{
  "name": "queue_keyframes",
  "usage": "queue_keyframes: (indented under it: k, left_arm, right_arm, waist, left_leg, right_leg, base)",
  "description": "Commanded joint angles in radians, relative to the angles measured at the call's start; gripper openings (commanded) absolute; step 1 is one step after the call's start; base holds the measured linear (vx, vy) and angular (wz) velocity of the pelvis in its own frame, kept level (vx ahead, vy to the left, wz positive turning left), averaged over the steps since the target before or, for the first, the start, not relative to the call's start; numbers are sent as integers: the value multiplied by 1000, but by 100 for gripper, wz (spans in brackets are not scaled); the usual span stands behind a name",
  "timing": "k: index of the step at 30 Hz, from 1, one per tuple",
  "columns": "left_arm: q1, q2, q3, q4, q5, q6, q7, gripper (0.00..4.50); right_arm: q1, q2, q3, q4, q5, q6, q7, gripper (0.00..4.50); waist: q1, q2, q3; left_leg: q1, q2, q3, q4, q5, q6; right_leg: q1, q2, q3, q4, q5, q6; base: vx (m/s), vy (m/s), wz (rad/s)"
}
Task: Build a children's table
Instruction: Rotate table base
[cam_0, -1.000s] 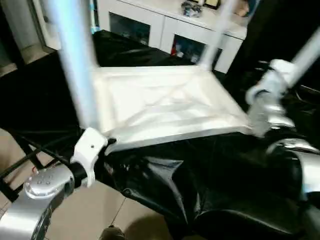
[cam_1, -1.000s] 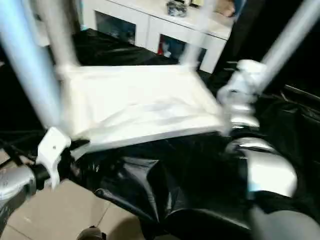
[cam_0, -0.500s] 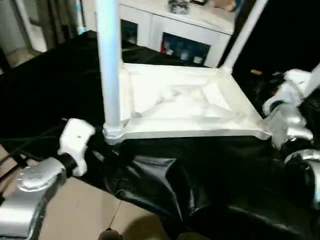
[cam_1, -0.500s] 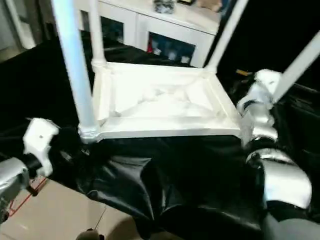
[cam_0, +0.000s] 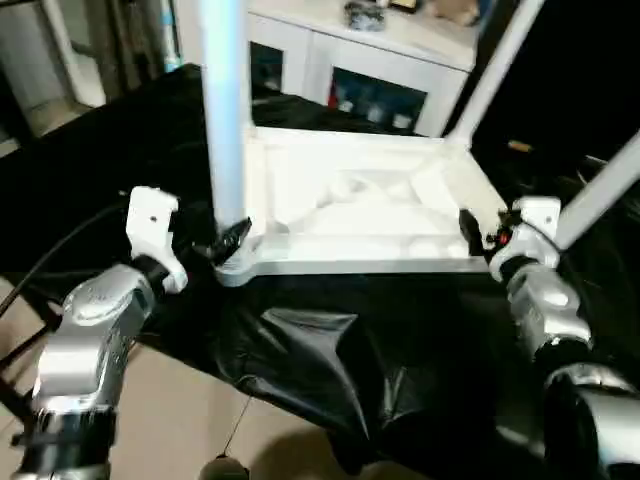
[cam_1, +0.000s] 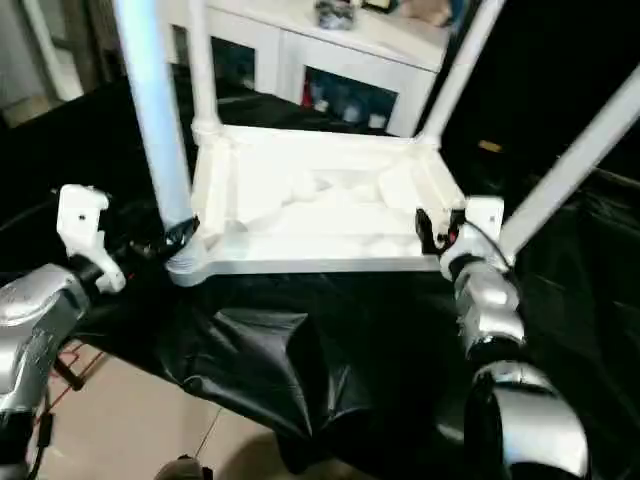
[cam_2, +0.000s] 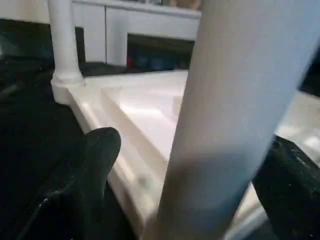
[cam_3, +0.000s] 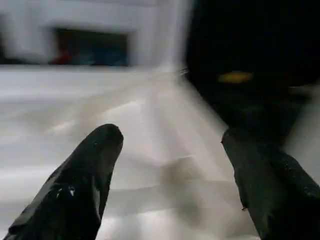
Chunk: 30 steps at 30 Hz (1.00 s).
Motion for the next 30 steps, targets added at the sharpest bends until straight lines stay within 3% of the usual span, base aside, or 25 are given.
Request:
queue_keyframes:
  k: [1,5,8,12,15,17,19,20,22,24,26,27,30]
  left_arm:
    - [-36,-17,2,47,5,-35,4,440]
    - [-86,-36,-7,115,-6,-84,-8,440]
    - [-82,-32,-21,103,-23,-79,-49,440]
    - [-62,-23,-29,83,-64,-59,-125,440]
    - [-45,-16,-36,66,-91,-47,-174,414]
    - [21,29,-86,-28,-151,26,-294,402]
    - [64,61,-117,-92,-192,81,-367,382]
    - [93,89,-138,-140,-228,118,-424,373]
    - [104,102,-146,-163,-247,138,-450,369]
    - [116,122,-154,-197,-278,172,-481,350]
    - [129,156,-167,-255,-331,230,-527,330]
    - [131,161,-168,-264,-339,240,-532,325]
    - [132,179,-177,-316,-378,288,-549,305]
  right_arm:
    - [42,5,-37,-26,-13,-59,-86,370]
    - [132,39,3,-54,-58,-44,-152,370]
    - [157,37,42,-38,-108,3,-261,370]
    - [146,50,49,-28,-120,24,-276,370]
    - [135,56,48,-24,-122,36,-270,370]
    - [83,56,57,8,-116,70,-214,370]
    - [49,53,71,25,-115,97,-182,370]
    - [22,54,86,39,-112,131,-148,370]
    - [8,56,93,46,-113,153,-131,370]
    - [-14,58,110,60,-125,191,-105,370]
    - [-51,67,133,71,-143,221,-52,370]
    - [-57,69,136,74,-145,225,-46,370]
    - [-100,89,157,90,-154,245,20,370]
  waist:
    - [-4,18,-73]
    - [-10,19,-72]
    - [-21,15,-71]
    - [-27,12,-68]
    - [-29,14,-67]
    - [-32,15,-71]
    - [-37,18,-68]
    - [-39,1,-68]
    - [-38,14,-65]
    - [-40,13,-65]
    - [-46,1,-64]
    - [-47,5,-64]
    - [-53,4,-64]
  left_leg:
    - [24,8,4,-74,-312,-49]
    - [18,7,1,-77,-324,-40]
    - [14,8,-1,-77,-305,-37]
    - [18,9,2,-77,-344,-31]
    - [17,10,2,-78,-346,-30]
    - [13,13,-1,-79,-331,-29]
    - [16,13,4,-78,-319,-24]
    - [13,12,8,-76,-303,-20]
    - [15,11,9,-78,-294,-22]
    - [17,11,7,-80,-315,-31]
    - [12,11,6,-81,-329,-38]
    - [12,10,5,-81,-320,-40]
    - [13,11,6,-80,-318,-44]
  right_leg:
    - [39,-52,39,-83,-206,-135]
    - [39,-50,39,-87,-229,-117]
    - [40,-51,37,-83,-211,-127]
    - [34,-54,39,-89,-277,-119]
    - [32,-53,40,-89,-267,-124]
    - [38,-56,40,-77,-232,-141]
    - [33,-50,41,-76,-215,-153]
    - [35,-48,41,-77,-200,-156]
    - [33,-46,42,-75,-191,-159]
    - [35,-48,42,-77,-216,-156]
    - [38,-50,42,-80,-265,-145]
    - [38,-51,42,-79,-273,-143]
    - [37,-51,43,-78,-272,-146]
  base:
    - [0,0,0]
    - [0,0,0]
    - [0,0,0]
    - [0,0,0]
    - [0,0,0]
    - [0,0,0]
    - [0,0,0]
    - [0,0,0]
    - [0,0,0]
    - [0,0,0]
    - [0,0,0]
    - [0,0,0]
    - [0,0,0]
